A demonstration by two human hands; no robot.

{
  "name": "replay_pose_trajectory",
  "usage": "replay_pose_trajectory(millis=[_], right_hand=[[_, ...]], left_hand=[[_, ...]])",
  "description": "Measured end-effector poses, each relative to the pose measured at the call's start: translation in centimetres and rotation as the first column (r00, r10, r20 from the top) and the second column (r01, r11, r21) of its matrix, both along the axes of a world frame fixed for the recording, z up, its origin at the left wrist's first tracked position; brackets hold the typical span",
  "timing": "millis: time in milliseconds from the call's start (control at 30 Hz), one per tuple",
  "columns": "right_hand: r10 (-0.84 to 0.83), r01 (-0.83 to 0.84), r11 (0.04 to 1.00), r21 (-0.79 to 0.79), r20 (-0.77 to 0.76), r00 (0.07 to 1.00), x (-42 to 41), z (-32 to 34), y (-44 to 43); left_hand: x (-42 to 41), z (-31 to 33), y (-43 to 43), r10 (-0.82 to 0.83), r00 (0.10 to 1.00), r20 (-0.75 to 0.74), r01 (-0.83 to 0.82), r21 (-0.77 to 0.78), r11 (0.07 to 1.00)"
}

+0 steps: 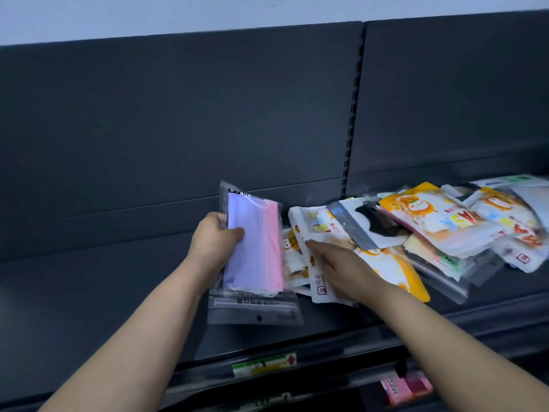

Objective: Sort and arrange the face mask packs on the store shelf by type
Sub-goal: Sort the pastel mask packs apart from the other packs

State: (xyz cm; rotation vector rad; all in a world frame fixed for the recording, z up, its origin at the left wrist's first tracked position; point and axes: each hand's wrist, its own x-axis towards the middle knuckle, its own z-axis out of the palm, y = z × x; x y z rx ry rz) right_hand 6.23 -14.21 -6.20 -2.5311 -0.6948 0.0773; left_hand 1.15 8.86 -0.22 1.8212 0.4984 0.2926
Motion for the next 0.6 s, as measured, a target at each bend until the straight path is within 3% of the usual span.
replay_pose_trajectory(millis=[100, 167, 367, 533, 600], right_hand=[[-0.181, 0.225, 0.955, -0.196, 0.218, 0.959, 0.4, 0.0, -1.2], [-0.246, 0.305, 0.907, -0.291, 0.223, 0.943, 0.2, 0.1, -2.2], [-0.214, 0.216, 0.976, 0.005, 0.156, 0.964, -0.6, 0.8, -4.3], [-0.294, 0.331, 0.942, -0.057, 0.339, 0.894, 0.1, 2.1, -8.3], [-0.308, 0.36, 0.928, -0.095, 0.347, 0.886, 0.2, 2.6, -10.3]], left_hand=[[0.1, 0.2, -0.3, -0.025, 1.0, -0.001, 0.025, 0.032, 0.999], [0.2, 0.2, -0.4, -0.046, 0.999, 0.002, 0.046, 0.054, 0.997], [1.4, 0.0, -1.9, -0.075, 0.997, 0.012, 0.075, 0.018, 0.997], [4.0, 0.3, -5.5, -0.117, 0.991, 0.067, 0.12, -0.044, 0.992], [4.9, 0.4, -7.6, -0.165, 0.983, 0.074, 0.169, -0.045, 0.985]])
